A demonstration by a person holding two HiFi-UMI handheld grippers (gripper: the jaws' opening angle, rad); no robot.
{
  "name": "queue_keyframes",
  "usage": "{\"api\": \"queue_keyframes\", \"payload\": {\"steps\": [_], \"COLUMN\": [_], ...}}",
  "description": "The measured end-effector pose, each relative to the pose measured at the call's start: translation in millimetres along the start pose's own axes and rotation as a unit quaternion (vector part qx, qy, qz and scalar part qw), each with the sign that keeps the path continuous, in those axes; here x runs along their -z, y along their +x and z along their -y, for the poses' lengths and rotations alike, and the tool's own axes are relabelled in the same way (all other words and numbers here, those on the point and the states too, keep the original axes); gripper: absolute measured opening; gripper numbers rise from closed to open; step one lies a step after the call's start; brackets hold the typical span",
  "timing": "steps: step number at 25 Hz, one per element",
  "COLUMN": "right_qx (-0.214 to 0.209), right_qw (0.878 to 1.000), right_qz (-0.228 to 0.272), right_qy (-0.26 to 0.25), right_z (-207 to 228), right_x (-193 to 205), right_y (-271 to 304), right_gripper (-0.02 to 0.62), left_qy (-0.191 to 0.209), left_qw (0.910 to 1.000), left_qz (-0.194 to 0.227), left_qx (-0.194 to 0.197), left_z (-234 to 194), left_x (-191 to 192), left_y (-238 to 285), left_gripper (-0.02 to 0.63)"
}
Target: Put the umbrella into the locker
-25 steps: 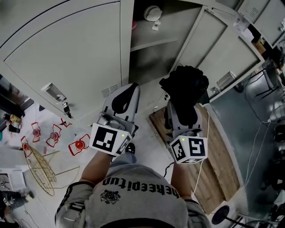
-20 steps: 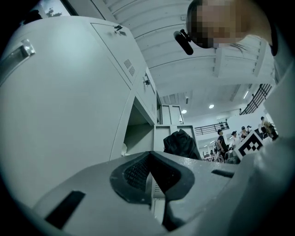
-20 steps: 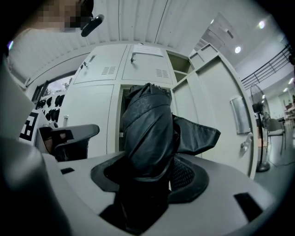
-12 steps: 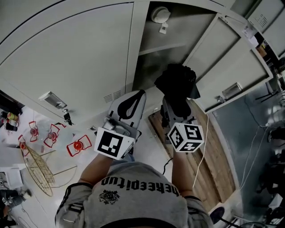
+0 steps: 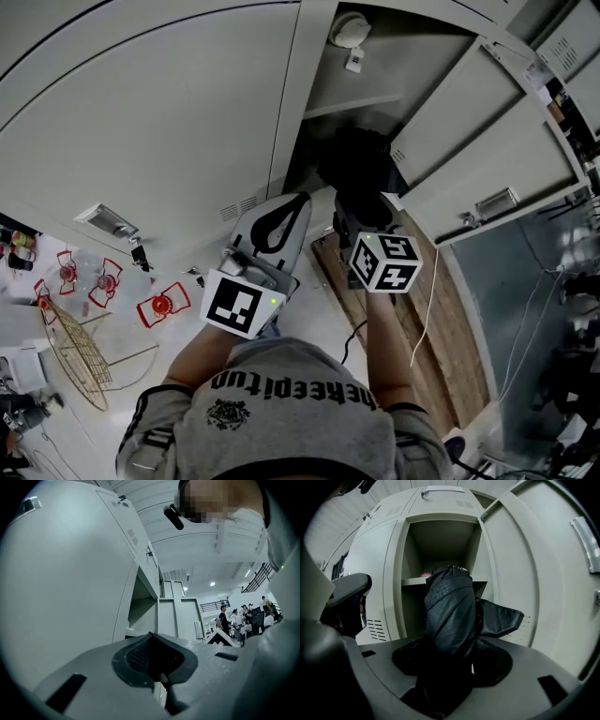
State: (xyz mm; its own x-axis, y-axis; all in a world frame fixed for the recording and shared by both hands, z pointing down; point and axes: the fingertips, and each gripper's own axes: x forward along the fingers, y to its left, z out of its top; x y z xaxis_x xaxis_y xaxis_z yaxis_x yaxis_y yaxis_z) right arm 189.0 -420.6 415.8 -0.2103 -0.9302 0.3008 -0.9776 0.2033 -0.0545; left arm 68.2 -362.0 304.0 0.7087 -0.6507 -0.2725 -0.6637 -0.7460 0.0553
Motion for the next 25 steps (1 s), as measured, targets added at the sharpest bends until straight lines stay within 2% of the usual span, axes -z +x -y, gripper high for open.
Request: {"api": "queue_keyframes", "payload": {"steps": [17, 25], "right_qx": [-0.004, -0.023], "right_qw": [0.997, 0.993], "right_qz": [-0.077, -0.104], "right_qy": [-0.029, -0.046], "right_z": [17, 20], "right_x": [10, 10], "right_y": [64, 85], "right_gripper": [0.247, 0.249], "left_qy": [0.009, 0.015], "left_qw": [0.9999, 0.9996], "left_qz": [-0.014, -0.012], "left_qx": [0.001, -0.022], "left_z": [-5, -4], "left_x": [17, 13], "left_y": [15, 20], "left_gripper": [0.003, 0.003]}}
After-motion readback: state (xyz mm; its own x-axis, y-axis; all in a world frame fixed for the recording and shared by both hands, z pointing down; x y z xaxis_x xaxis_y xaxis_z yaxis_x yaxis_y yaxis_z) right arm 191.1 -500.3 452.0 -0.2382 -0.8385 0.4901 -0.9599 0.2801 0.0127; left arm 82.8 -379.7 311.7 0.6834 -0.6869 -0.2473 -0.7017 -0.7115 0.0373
